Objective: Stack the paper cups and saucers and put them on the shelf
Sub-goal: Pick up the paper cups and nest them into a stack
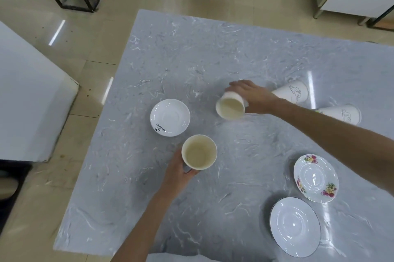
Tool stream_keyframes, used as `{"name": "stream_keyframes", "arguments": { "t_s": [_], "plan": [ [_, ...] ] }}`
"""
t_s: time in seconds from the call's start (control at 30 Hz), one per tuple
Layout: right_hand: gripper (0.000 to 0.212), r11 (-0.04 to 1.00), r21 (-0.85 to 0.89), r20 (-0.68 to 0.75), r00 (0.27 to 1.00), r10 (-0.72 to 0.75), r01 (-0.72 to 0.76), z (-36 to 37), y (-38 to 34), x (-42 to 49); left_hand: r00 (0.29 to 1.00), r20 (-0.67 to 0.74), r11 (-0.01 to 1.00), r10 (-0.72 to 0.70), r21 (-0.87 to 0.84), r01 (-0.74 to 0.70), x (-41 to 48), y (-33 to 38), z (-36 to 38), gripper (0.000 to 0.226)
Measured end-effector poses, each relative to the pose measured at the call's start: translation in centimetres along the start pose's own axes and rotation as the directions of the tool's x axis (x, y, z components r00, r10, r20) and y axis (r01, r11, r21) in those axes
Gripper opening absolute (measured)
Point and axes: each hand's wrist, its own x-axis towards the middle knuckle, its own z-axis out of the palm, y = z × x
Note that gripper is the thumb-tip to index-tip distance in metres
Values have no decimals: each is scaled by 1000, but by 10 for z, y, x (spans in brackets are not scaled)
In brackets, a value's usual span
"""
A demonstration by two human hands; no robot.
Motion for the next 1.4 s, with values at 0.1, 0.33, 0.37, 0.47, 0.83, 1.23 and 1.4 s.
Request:
{"name": "stream_keyframes", "arguments": {
  "t_s": [0.1,0.33,0.37,0.47,0.83,1.23,1.4],
  "plan": [
    [95,832,494,-186,904,386,-253,18,-27,-6,1000,-21,999,-5,-38,4,-1,2,1,75],
    [73,239,967,-103,736,669,-82,0,-113,-63,999,-1,996,-49,-81,49,1,3,3,73],
    [74,193,981,-104,735,670,-37,-7,-127,-74,999,10,996,-41,-73,42,1,6,2,72],
    [84,172,985,-127,805,580,31,-23,-181,-107,998,60,1000,-28,-3,29,2,16,-4,70],
    [84,388,918,-215,727,652,-77,-18,-189,-154,982,185,997,33,60,-45,25,64,65,80],
    [76,470,858,-214,690,691,-204,24,-137,-192,941,337,988,16,139,-67,57,90,128,74],
    [88,220,939,-14,610,793,-264,41,-149,-189,907,417,963,-55,261,-62,54,98,122,73]
  ]
}}
